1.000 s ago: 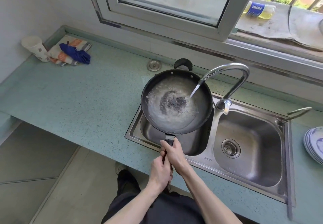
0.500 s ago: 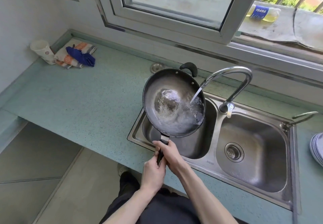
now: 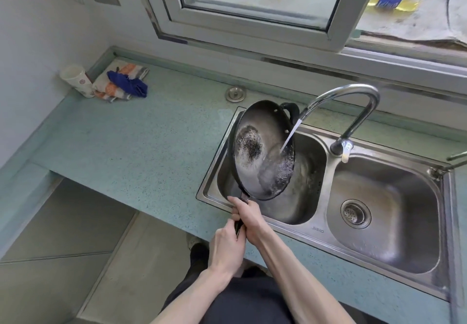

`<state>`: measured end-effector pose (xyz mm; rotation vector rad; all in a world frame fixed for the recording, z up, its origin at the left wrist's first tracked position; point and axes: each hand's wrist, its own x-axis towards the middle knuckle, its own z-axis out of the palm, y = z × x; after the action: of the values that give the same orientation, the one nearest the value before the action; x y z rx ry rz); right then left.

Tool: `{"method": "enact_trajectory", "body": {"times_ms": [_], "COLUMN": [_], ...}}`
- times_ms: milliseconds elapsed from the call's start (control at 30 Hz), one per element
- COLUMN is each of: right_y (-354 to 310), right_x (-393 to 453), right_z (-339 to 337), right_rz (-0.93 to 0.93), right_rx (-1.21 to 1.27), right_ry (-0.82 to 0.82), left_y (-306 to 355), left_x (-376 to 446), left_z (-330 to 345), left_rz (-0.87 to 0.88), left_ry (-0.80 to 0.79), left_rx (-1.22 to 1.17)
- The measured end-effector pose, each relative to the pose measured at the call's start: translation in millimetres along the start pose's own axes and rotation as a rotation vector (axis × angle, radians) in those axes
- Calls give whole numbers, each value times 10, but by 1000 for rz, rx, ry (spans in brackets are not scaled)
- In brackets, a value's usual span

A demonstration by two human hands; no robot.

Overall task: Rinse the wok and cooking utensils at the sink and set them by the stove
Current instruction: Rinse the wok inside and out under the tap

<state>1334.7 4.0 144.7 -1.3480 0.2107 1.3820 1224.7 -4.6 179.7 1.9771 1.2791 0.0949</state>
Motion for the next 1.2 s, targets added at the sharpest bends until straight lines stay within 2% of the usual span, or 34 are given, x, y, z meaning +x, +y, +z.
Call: {"method": "enact_trajectory", "body": {"times_ms": [267,800,1200], "right_y": [-95,-209,-246], "right_x": [19,44,-17], "right_z": [179,262,195], "right_rz": [-21,-47,-61], "right_rx": [146,207,50], "right_ry": [-111,-287,-105], "left_y": [22,20,75], "left_x": [40,154,159], "left_z": [-111,-216,-149], "left_rz": [17,99,66], "left_ry": [76,141,105], "left_rx": [71,203,2]}}
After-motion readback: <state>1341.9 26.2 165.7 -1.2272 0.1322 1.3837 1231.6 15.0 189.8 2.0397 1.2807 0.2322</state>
